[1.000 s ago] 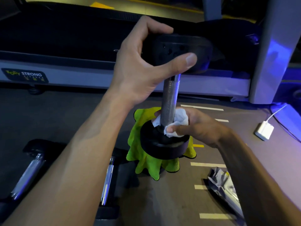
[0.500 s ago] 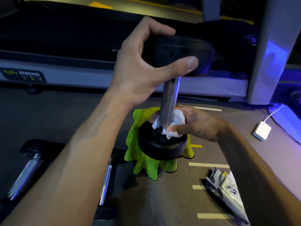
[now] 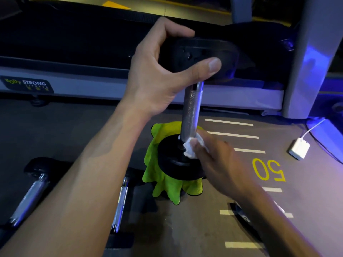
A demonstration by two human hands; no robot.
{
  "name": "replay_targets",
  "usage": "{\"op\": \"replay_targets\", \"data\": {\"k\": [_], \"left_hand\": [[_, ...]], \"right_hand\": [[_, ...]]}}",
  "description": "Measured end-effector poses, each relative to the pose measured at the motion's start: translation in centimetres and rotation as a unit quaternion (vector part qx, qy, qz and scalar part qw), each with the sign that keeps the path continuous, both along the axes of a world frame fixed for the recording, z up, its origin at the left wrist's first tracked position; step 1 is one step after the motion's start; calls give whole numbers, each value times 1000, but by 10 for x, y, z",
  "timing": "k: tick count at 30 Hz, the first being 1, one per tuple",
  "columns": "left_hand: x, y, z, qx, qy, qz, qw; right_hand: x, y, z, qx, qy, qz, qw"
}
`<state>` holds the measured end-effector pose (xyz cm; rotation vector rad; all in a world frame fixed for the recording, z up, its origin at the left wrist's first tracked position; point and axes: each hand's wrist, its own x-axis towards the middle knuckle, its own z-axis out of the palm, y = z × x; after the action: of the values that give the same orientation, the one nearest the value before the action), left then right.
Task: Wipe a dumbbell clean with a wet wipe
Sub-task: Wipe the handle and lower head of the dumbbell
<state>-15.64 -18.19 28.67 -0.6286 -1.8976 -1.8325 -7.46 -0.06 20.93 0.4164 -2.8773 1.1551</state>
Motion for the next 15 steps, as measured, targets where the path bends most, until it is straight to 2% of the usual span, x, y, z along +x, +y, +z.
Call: {"op": "replay_targets", "data": {"k": [2,4,5,6,8,10,12,15], "left_hand": [[-1,1,0,-1,-3,11,1000],[-2,2,0,-5,-6,11,1000],[-2,3,0,-7,-7,9,1000],[-2,3,0,-9,-7,8,1000],[-1,4,0,-9,-8,8,1000],[-2,4,1,-7,-10,9,1000],[-4,3,1,-5,-14,10,1000],[-6,1,-3,-3,-7,9,1000]], "right_hand": [[17,-14,7,93,80,-39,992],[25,-24,11,179,169,-48,968],[24,-25,10,205,186,-45,960],[20,-25,10,206,156,-36,965],[5,-18,10,110,44,-26,993],[-11,-11,9,-5,-54,-41,998],[-11,-10,8,-44,-53,-28,997],[14,-8,10,-49,3,4,999]]}}
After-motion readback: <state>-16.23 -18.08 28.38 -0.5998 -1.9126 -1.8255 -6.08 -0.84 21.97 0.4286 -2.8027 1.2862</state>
